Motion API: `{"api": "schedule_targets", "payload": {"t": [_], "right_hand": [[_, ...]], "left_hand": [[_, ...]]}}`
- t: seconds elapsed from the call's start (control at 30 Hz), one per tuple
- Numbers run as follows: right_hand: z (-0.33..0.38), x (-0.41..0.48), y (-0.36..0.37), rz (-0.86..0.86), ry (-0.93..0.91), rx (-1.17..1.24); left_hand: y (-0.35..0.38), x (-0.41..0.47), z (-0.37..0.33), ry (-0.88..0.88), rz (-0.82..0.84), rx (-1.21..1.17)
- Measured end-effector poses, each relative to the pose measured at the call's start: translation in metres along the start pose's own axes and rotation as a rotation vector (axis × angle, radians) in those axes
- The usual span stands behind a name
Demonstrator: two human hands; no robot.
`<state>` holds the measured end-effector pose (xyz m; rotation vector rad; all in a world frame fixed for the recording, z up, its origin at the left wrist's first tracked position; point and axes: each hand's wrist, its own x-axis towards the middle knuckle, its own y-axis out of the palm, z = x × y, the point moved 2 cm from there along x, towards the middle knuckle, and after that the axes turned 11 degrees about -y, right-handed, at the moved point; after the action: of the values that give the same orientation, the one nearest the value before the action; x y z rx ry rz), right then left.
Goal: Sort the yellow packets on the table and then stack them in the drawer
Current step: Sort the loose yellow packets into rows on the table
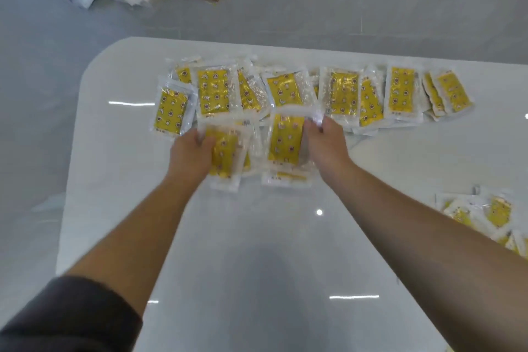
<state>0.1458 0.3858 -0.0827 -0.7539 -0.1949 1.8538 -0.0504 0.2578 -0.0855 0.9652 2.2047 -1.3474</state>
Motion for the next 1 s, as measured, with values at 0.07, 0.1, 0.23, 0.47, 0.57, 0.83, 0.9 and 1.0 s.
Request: {"api": "schedule_targets", "payload": {"t": [0.07, 0.1, 0.23, 0.47, 0.57, 0.83, 0.9, 1.0], "right_hand": [[0.027, 0.031, 0.012, -0.037, -0.074, 0.008], [0.037, 0.045, 0.018, -0.045, -0.103, -0.003], [0.057, 0.084, 0.035, -0.043, -0.169, -0.09], [0.037, 0.098, -0.021, -0.158, -0.187, -0.136], [0.013, 0.106, -0.064, -0.203, -0.142, -0.244], [-0.023, 0.094, -0.114, -0.187, -0.132, -0.384], [-0.038, 0.073, -0.126, -0.18, -0.167, -0.345], [-0.071, 0.032, -0.151, -0.087, -0.226, -0.342]], "left_hand": [[-0.008, 0.031, -0.036, 0.05, -0.034, 0.015], [-0.009, 0.044, -0.052, 0.058, -0.047, 0.022], [-0.005, 0.071, -0.09, 0.059, -0.13, 0.144], [0.006, 0.06, -0.093, 0.117, -0.167, -0.052], [0.026, 0.053, -0.103, 0.108, -0.079, -0.161], [0.07, 0.011, -0.12, 0.203, -0.3, 0.106], [0.091, -0.024, -0.111, 0.358, -0.264, 0.093], [0.131, -0.081, -0.091, 0.503, -0.181, 0.102]]}}
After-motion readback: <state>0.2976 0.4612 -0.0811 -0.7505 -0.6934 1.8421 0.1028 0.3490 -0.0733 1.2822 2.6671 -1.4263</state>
